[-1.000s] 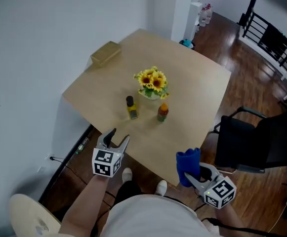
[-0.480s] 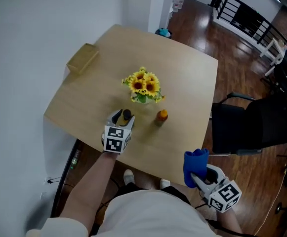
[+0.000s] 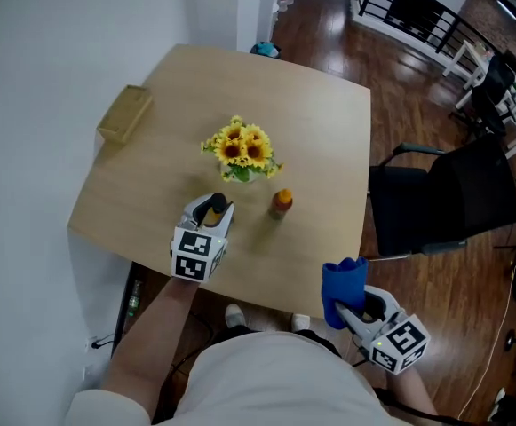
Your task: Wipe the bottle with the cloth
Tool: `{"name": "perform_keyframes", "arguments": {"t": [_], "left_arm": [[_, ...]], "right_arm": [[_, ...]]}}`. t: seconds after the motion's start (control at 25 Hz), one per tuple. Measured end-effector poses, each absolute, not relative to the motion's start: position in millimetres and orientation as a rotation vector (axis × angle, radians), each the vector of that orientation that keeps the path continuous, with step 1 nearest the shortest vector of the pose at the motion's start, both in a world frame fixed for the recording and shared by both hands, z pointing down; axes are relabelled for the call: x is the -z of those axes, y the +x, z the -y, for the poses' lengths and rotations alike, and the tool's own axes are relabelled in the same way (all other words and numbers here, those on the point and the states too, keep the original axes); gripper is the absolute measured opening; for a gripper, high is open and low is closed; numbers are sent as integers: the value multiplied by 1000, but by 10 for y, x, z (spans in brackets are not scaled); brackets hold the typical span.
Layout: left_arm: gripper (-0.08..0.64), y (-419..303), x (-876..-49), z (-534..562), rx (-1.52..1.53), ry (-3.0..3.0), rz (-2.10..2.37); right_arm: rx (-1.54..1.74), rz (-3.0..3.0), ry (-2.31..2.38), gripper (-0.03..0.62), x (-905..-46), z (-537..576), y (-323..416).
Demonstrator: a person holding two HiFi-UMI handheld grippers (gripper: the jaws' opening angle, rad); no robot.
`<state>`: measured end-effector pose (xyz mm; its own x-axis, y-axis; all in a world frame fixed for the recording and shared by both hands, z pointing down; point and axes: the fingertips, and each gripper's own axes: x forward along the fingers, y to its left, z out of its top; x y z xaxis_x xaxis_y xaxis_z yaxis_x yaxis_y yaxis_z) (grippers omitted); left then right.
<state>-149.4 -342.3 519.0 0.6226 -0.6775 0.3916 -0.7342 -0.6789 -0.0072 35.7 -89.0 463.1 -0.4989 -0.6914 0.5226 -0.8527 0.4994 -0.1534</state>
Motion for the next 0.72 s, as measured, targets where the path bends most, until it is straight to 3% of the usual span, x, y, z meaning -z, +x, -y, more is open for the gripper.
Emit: {"name": "perform_keyframes", "arguments": {"t": [0.52,0.72], "left_arm": [[153,-1036,-3863,2429,-388,2804,822],[153,-868,-3433,2115,-342,2847,782]], "right_arm": [[-228,2751,978,158,-3502,1848,-338],[-264,2841,888,158,-3554,1894,-449]]}}
